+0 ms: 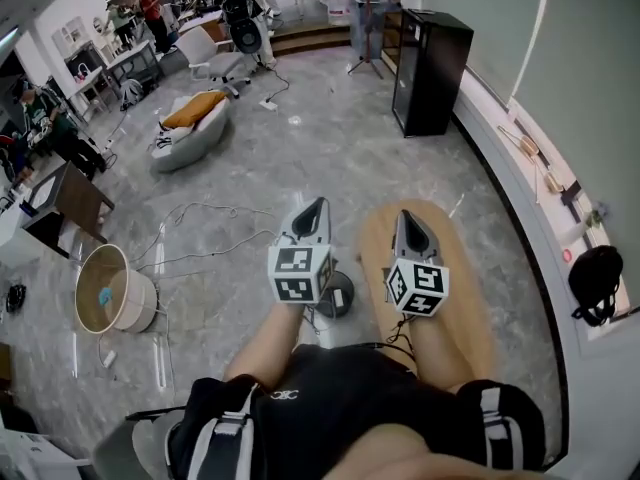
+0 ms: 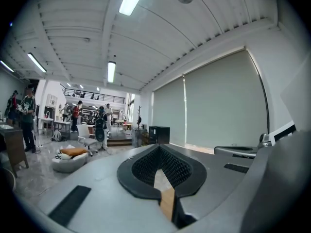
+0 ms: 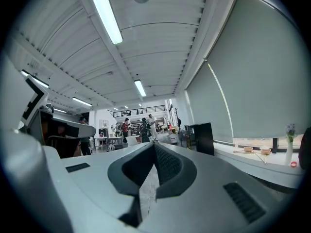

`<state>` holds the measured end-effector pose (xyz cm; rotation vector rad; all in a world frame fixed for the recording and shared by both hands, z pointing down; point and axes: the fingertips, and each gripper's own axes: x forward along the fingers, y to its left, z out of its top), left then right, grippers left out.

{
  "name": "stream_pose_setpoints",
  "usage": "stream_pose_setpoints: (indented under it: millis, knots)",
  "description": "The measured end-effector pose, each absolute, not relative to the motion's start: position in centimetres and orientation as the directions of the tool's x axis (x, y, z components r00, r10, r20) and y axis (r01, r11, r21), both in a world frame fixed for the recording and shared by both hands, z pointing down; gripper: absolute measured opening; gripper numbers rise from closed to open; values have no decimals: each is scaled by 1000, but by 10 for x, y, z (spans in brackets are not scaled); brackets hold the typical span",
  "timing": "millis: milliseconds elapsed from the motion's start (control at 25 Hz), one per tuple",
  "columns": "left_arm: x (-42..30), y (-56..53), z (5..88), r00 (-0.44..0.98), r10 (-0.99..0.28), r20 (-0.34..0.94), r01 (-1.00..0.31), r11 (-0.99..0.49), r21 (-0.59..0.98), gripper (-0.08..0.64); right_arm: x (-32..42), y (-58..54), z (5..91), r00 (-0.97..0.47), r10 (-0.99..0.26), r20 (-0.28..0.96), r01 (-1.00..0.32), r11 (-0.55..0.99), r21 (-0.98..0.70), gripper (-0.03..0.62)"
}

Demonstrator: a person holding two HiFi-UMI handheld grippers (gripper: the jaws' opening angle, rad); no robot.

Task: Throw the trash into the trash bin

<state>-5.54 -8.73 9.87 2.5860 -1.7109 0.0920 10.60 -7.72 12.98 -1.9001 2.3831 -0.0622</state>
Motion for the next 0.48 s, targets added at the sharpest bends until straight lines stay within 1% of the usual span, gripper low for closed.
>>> stream_pose_setpoints:
  millis: [480]
  knots:
    - [-56, -90, 112, 393, -914, 106, -919, -392, 25, 12, 105, -85, 133, -217, -976, -35, -973, 219, -75, 11]
